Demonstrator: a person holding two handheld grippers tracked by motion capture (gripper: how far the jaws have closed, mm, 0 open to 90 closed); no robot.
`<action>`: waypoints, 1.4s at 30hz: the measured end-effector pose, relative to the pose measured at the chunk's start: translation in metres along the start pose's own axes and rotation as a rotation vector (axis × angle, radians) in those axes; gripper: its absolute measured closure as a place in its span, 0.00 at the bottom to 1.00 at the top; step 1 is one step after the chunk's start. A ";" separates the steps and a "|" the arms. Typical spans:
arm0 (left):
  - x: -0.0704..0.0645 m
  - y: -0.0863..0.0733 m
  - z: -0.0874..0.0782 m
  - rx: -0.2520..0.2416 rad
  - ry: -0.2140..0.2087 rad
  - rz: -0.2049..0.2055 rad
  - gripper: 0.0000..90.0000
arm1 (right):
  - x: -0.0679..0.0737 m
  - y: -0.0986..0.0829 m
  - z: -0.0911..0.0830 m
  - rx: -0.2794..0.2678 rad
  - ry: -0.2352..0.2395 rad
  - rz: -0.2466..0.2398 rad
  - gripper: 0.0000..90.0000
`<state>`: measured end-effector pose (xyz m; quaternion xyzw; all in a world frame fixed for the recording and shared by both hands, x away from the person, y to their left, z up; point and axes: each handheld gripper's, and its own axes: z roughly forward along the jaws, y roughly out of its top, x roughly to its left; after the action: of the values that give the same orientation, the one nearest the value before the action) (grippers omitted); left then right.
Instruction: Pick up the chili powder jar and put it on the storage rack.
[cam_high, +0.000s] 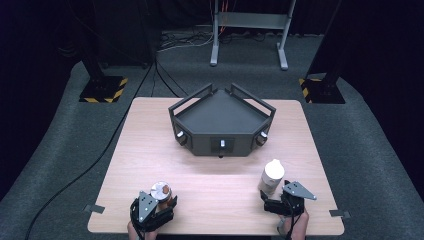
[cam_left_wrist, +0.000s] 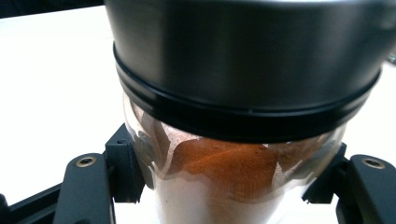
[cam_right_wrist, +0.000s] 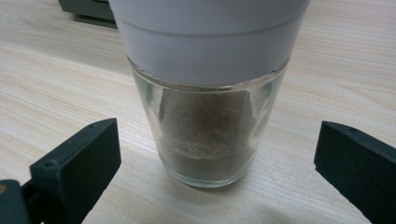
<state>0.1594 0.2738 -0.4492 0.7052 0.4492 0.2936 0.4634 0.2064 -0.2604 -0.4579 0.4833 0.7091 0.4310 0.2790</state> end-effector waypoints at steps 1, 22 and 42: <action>0.000 0.001 0.000 0.000 -0.002 0.001 0.36 | 0.000 0.000 0.000 0.001 0.000 -0.001 0.00; 0.000 0.021 0.016 -0.011 -0.030 0.007 0.36 | 0.000 -0.001 0.000 -0.004 0.001 -0.001 0.00; 0.003 0.040 0.036 -0.002 -0.084 0.010 0.35 | 0.000 0.001 0.000 0.005 0.003 -0.009 0.00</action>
<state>0.2051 0.2557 -0.4272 0.7187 0.4257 0.2666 0.4809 0.2070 -0.2597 -0.4573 0.4801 0.7128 0.4286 0.2788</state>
